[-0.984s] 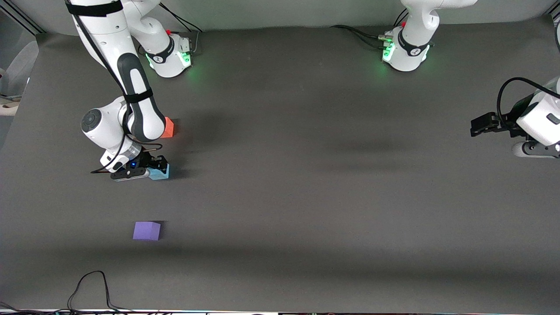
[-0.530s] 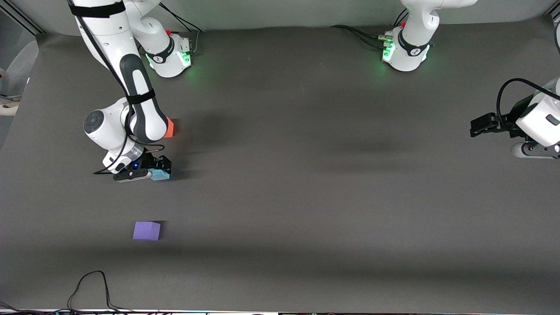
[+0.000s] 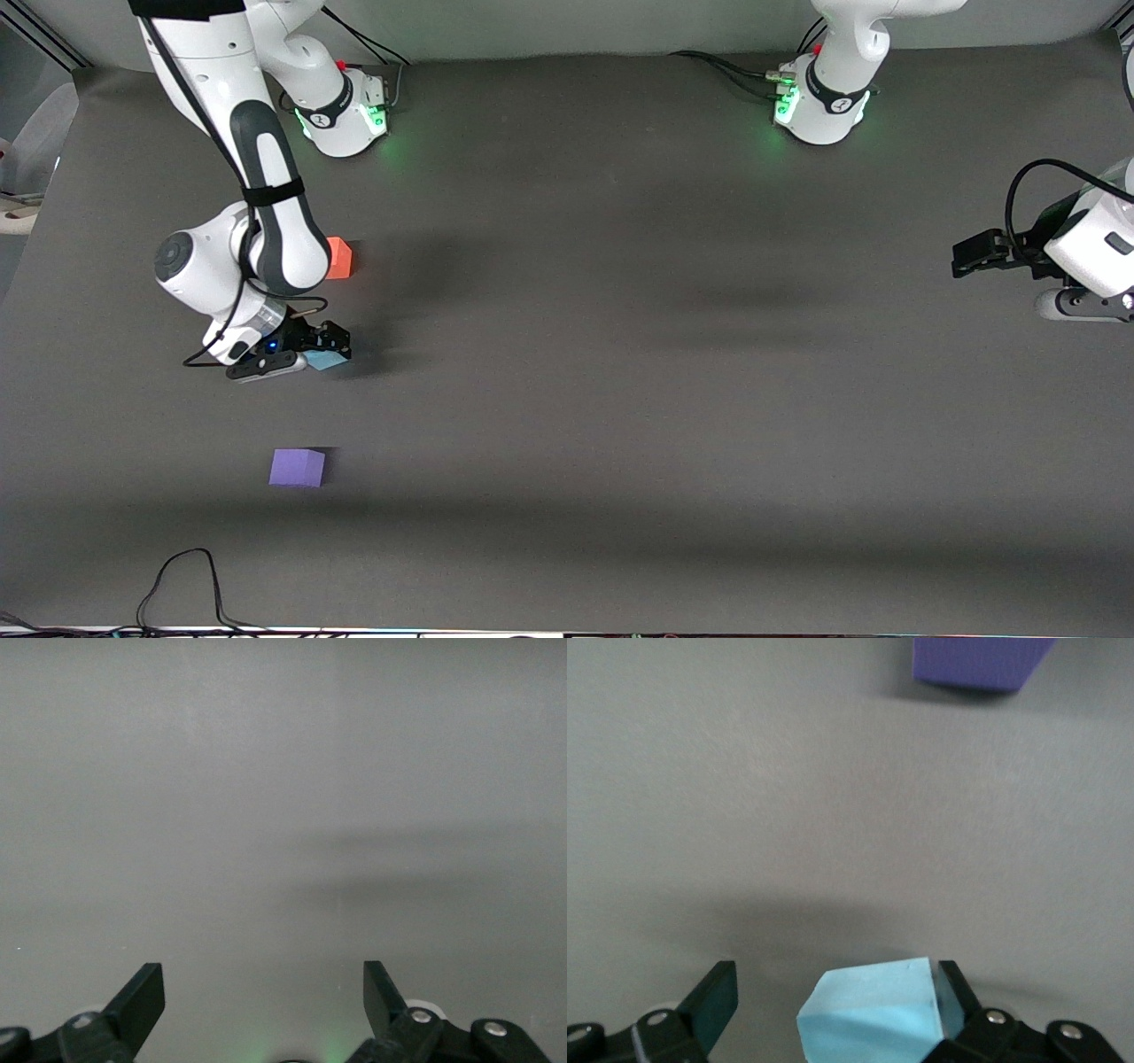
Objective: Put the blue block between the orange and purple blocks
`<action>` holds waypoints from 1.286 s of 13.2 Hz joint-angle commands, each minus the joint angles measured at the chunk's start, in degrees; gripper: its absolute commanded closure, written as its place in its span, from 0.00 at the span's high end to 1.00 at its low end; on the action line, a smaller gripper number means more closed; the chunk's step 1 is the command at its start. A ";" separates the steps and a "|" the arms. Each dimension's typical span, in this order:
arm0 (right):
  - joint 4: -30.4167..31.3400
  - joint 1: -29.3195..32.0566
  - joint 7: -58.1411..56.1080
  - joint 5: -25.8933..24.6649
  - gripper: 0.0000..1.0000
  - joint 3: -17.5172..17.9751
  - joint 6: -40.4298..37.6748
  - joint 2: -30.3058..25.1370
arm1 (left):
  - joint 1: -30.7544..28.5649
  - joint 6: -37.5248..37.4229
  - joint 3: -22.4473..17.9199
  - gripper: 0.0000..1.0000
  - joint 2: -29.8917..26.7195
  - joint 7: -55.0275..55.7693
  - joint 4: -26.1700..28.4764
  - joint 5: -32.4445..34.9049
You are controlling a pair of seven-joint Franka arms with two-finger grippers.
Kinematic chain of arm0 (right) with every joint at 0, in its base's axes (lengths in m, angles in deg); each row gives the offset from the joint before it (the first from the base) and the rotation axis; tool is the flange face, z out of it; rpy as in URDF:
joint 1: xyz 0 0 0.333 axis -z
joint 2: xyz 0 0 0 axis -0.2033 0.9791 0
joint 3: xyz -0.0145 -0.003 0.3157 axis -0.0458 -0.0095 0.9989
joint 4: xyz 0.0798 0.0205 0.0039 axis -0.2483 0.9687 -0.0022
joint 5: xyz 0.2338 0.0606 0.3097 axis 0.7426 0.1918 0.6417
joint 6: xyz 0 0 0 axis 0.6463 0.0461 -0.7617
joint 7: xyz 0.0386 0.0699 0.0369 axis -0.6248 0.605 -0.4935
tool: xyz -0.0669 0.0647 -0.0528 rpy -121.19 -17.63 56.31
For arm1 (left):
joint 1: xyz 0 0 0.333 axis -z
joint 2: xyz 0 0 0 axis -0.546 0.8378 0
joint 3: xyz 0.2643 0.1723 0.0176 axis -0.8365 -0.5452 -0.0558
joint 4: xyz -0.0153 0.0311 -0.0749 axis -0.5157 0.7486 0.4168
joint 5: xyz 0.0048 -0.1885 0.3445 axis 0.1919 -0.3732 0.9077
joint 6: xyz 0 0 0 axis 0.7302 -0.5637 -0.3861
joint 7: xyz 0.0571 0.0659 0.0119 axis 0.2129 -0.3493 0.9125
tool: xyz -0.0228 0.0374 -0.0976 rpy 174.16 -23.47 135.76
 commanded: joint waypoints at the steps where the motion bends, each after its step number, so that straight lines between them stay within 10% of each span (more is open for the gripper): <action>1: -8.52 0.13 10.47 -11.06 1.00 -2.96 -11.86 -1.21 | 0.37 0.16 -0.53 1.00 0.65 -0.89 -1.12 -0.38; 4: -20.31 8.01 20.78 -19.88 1.00 2.45 -27.50 -2.70 | 0.37 0.16 -0.53 1.00 0.65 -0.81 -1.12 -0.38; 10: -22.98 33.78 36.10 -37.65 1.00 29.53 -39.06 -19.82 | 0.37 0.60 -0.53 1.00 0.74 -0.72 -1.03 -0.38; 17: -23.94 38.55 35.92 -44.25 1.00 35.96 -43.02 -27.32 | 0.37 0.69 -0.53 1.00 0.74 -0.72 -1.03 -0.38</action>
